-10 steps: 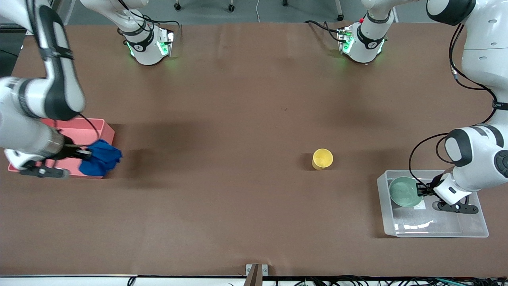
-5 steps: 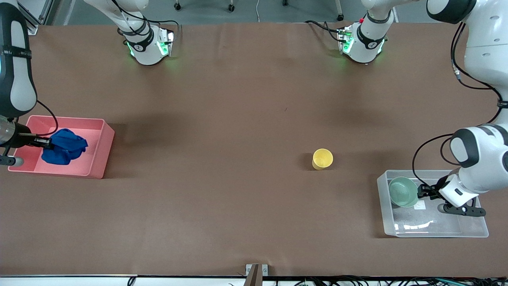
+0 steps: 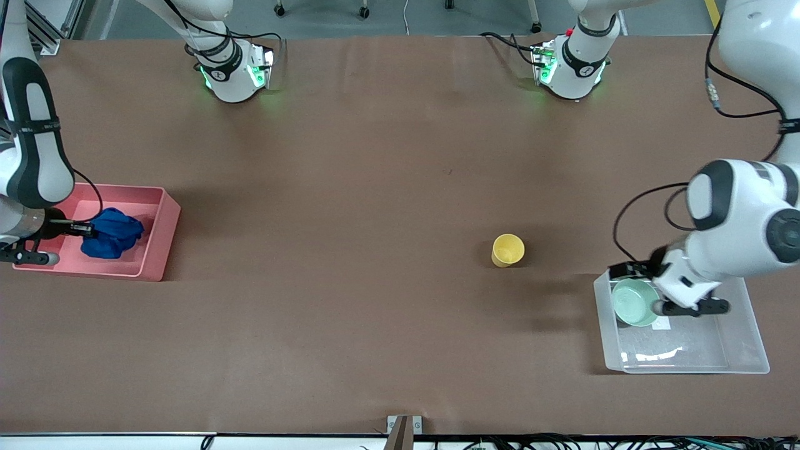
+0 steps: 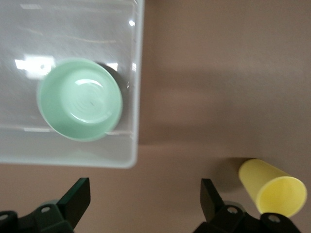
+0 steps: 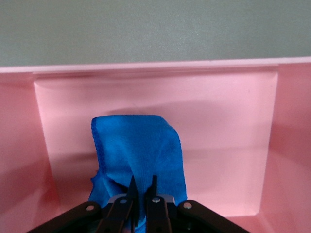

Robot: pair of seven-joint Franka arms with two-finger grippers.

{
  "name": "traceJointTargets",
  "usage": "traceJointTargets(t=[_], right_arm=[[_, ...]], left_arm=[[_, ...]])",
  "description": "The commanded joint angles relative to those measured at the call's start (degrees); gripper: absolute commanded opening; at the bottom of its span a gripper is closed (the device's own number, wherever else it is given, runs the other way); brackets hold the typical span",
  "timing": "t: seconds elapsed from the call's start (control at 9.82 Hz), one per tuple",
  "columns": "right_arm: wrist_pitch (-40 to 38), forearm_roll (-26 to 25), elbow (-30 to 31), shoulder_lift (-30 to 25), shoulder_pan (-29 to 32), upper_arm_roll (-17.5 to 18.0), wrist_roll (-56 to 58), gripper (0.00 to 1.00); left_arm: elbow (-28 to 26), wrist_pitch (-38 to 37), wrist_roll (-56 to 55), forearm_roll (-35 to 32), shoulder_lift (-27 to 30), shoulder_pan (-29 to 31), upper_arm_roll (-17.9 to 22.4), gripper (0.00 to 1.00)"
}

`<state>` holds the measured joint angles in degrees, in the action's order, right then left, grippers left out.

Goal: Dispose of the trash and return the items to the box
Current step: 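Drop the cloth into the pink bin while the left gripper releases the bowl, then move the left gripper to the yellow cup while the right gripper withdraws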

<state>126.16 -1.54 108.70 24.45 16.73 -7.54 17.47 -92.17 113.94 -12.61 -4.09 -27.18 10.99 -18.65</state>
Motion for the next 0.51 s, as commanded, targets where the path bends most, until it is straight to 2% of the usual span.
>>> traceJointTargets(t=[0.0,0.1,0.2,0.31,0.41], right_arm=[[0.75,-0.84,-0.94,-0.46,0.41,0.95,0.11,0.53],[0.67,-0.84,-2.16,-0.63,0.14,1.04,0.1,0.88],[-0.21,-0.75,-4.44,-1.33,-0.03,1.04,0.1,0.98],[-2.3,-0.84,-6.9,-2.9,-0.03,1.3,0.1,1.0],[-6.5,-0.84,-10.49,-4.75,-0.82,1.65,-0.07,1.0]], left_arm=[[-7.04,2.77,-10.54,-0.91,1.95,0.44,-4.43,1.0],[-8.45,4.08,-15.64,-1.0,1.95,-0.17,-6.99,1.0],[-10.81,6.97,-17.96,-1.01,1.95,-1.75,-7.27,1.0],[-13.36,10.48,-20.15,-1.18,1.95,-3.68,-7.19,0.99],[-15.3,13.38,-23.31,-3.62,1.52,-4.39,-7.27,0.91]])
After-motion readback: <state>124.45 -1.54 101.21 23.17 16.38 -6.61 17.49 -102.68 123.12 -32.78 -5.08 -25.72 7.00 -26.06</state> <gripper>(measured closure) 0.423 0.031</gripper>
